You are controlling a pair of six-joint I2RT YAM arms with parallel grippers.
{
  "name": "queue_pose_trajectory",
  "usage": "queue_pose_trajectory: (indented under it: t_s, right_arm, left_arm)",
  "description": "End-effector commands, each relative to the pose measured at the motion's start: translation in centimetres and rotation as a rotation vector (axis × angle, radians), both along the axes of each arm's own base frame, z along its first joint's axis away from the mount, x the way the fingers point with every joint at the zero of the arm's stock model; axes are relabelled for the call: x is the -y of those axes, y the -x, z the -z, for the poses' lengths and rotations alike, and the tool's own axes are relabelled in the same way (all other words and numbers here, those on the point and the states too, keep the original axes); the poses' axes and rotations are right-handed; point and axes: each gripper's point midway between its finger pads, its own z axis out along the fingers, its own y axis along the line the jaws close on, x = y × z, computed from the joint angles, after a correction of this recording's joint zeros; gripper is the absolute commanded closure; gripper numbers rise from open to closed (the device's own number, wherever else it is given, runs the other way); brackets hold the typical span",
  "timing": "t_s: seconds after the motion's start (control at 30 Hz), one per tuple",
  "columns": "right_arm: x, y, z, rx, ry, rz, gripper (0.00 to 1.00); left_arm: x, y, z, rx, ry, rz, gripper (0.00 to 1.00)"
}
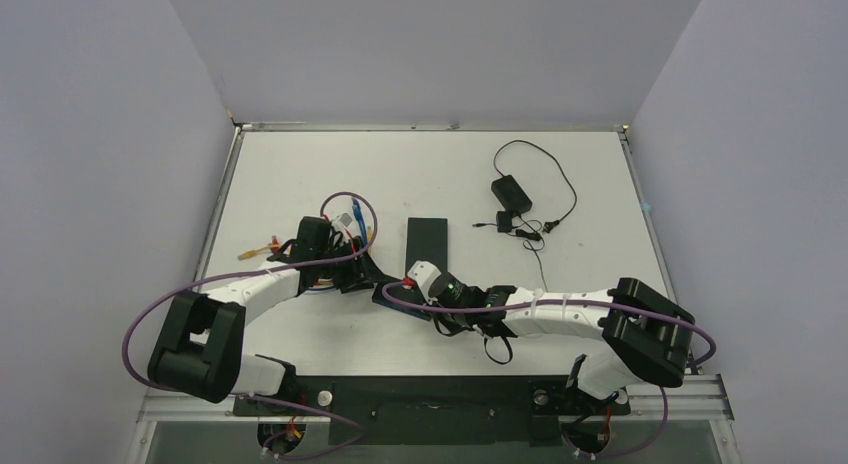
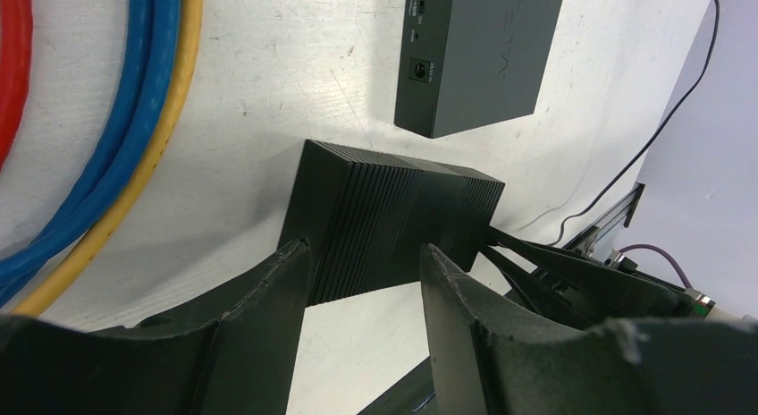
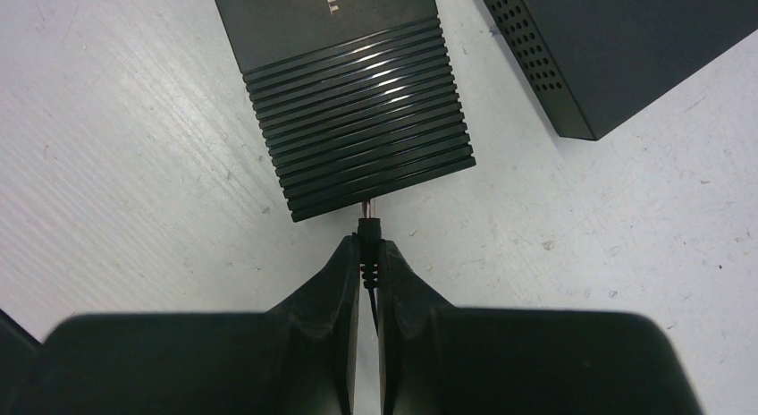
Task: Insert the plug into the switch port
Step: Insert the power into the switch port.
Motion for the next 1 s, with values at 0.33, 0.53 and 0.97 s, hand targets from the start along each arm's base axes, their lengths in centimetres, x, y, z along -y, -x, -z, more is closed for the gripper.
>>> queue_pose_trajectory:
  t_s: [0.33,0.53,0.97]
  right_arm:
    - [-3.1,-0.6,-2.6,0.054,-0.15,-0.02,1.0]
    - [-3.9,-0.8,-3.0,0.073,-0.2,-0.033,1.0]
    - [-5.5,-1.0,-4.3,0.159,-0.298,-0.126,1.0]
  left_arm:
    - [1.4,0.1,-0.4,0.03,0.011,0.061,0.54]
    - [1.6,0.7,0.2,0.015,0.006,0.075,0.55]
    - [2.2,2.3,1.0,-0.007,-0.001,0.116,0.58]
